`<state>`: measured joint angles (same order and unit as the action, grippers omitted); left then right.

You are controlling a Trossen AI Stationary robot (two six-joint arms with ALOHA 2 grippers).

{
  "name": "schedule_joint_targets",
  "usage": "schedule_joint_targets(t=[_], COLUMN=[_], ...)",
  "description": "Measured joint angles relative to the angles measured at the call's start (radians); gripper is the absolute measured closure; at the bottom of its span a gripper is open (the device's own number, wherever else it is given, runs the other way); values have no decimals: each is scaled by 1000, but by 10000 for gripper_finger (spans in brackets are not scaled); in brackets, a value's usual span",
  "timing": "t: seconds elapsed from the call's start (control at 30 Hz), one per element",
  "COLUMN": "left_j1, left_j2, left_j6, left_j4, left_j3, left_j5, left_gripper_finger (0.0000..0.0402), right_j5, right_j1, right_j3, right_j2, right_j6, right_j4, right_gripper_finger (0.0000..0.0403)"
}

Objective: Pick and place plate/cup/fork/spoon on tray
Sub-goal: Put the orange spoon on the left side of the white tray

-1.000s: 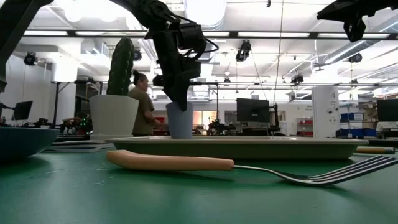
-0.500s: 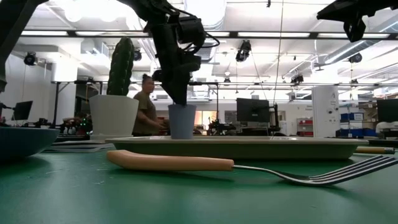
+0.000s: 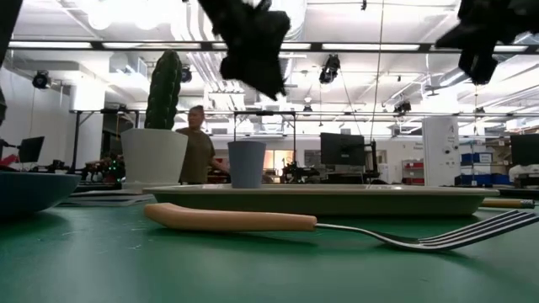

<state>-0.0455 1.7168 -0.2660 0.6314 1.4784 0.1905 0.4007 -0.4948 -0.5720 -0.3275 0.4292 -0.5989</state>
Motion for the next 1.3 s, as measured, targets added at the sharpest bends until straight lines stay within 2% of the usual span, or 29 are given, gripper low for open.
schedule_joint_targets(t=[0.13, 0.3, 0.53, 0.77, 0.9, 1.1, 1.3], left_j1=[121, 222, 250, 249, 249, 248, 249], left_j2=[-1, -4, -25, -32, -32, -32, -32], left_j6=[37, 97, 143, 174, 174, 174, 170], left_j4=[-150, -282, -322, -364, -361, -352, -329], left_j3=[-27, -68, -82, -95, -95, -96, -98], left_j5=[2, 5, 27, 34, 54, 54, 54], left_gripper_finger=[262, 262, 262, 262, 262, 262, 262], right_j5=[0, 0, -4, -108, -169, -252, -220], right_j1=[50, 130, 269, 435, 525, 649, 786], right_j3=[89, 164, 198, 141, 76, -64, -108], right_j2=[0, -2, -12, -112, -206, -363, -506], right_j6=[30, 66, 85, 80, 99, 167, 416], right_j4=[67, 276, 538, 538, 443, 110, -264], right_gripper_finger=[394, 394, 394, 394, 394, 394, 394])
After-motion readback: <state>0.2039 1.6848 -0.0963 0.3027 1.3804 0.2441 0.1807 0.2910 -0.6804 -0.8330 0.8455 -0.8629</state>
